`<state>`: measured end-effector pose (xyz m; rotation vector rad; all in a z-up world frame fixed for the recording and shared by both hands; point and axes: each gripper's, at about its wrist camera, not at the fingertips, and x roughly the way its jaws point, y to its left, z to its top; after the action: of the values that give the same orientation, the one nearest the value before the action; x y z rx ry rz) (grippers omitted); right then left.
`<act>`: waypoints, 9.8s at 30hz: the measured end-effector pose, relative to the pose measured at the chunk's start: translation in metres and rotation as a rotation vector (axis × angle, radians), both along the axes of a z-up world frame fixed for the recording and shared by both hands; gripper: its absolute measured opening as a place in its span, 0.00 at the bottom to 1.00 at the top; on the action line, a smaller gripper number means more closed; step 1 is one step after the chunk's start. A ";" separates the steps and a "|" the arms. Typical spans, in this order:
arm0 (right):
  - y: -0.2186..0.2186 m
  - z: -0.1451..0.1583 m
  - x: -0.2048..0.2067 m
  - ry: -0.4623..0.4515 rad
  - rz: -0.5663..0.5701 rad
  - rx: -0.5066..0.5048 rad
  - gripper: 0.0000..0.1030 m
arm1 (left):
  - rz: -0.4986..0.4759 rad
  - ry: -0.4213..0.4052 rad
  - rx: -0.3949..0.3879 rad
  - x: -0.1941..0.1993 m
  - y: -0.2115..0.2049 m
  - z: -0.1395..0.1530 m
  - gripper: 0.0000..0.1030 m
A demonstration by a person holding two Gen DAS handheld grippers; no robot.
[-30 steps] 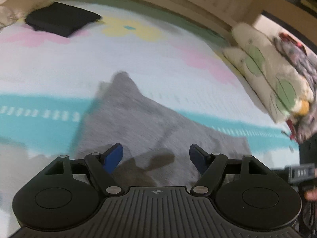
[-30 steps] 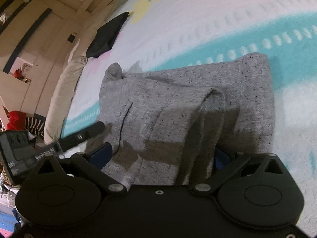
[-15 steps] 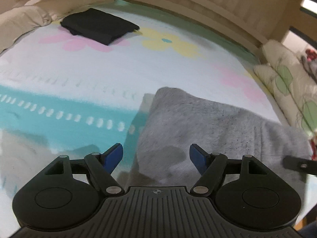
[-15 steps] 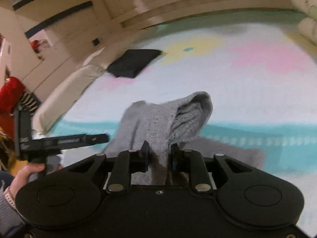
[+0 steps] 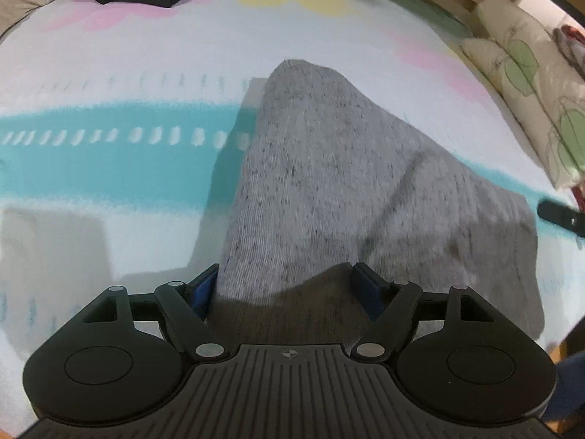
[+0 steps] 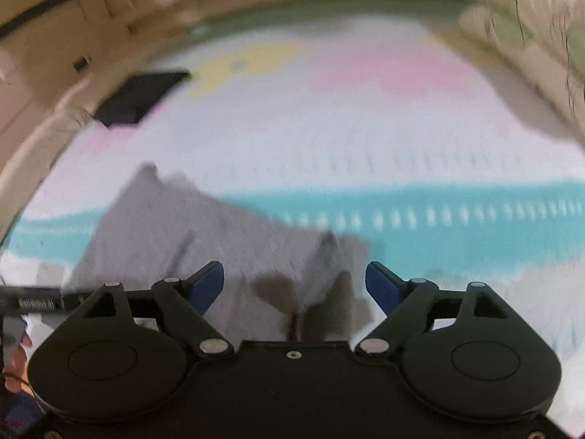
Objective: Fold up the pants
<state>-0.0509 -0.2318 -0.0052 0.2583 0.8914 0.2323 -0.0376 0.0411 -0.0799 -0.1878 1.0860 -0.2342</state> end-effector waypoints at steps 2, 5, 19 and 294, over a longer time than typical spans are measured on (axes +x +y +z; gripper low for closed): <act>0.009 0.004 -0.002 -0.049 0.032 0.000 0.88 | 0.000 0.013 -0.009 -0.006 0.003 0.003 0.73; 0.034 -0.002 -0.004 -0.030 0.134 -0.009 0.89 | 0.004 0.052 -0.039 -0.013 0.013 0.006 0.73; 0.060 -0.042 -0.014 0.151 0.225 -0.070 0.99 | 0.059 -0.081 -0.017 0.030 0.014 0.070 0.71; 0.063 0.021 0.000 0.073 -0.059 -0.178 0.99 | 0.126 -0.260 0.329 -0.019 -0.108 0.082 0.72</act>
<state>-0.0509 -0.1689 0.0160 0.1283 0.9693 0.0882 -0.0566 -0.0669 0.0021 0.0681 0.8360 0.0349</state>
